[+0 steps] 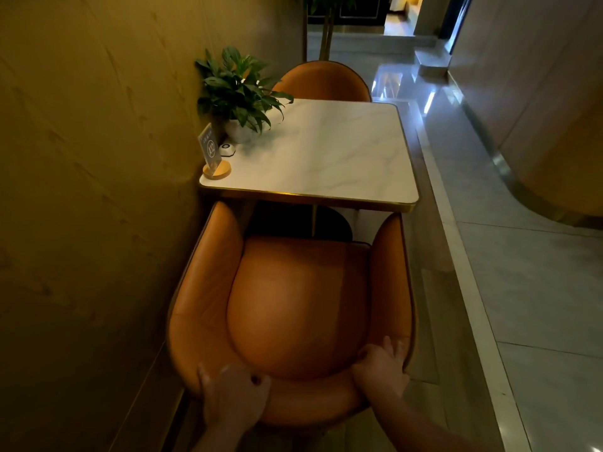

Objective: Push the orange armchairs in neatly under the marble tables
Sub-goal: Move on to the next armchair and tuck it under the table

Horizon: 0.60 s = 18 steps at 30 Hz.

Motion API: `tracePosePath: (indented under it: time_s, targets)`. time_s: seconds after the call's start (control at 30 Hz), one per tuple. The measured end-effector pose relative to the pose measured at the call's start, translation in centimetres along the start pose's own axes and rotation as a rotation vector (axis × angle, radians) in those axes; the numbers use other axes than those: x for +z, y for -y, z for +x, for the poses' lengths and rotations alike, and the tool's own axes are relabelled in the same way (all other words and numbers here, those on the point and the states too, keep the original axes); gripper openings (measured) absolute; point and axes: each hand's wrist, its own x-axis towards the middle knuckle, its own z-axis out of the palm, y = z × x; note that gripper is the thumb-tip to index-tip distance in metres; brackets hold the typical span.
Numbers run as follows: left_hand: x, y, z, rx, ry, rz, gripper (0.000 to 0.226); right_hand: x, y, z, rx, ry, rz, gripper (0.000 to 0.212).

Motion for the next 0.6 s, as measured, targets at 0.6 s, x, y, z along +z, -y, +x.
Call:
tracePosePath:
  time_s: [0.6]
  targets:
    - [-3.8,10.5,12.7,-0.005,0.156,0.099,0.071,0.6,-1.8,11.2,0.230,-0.122,0.168,0.120]
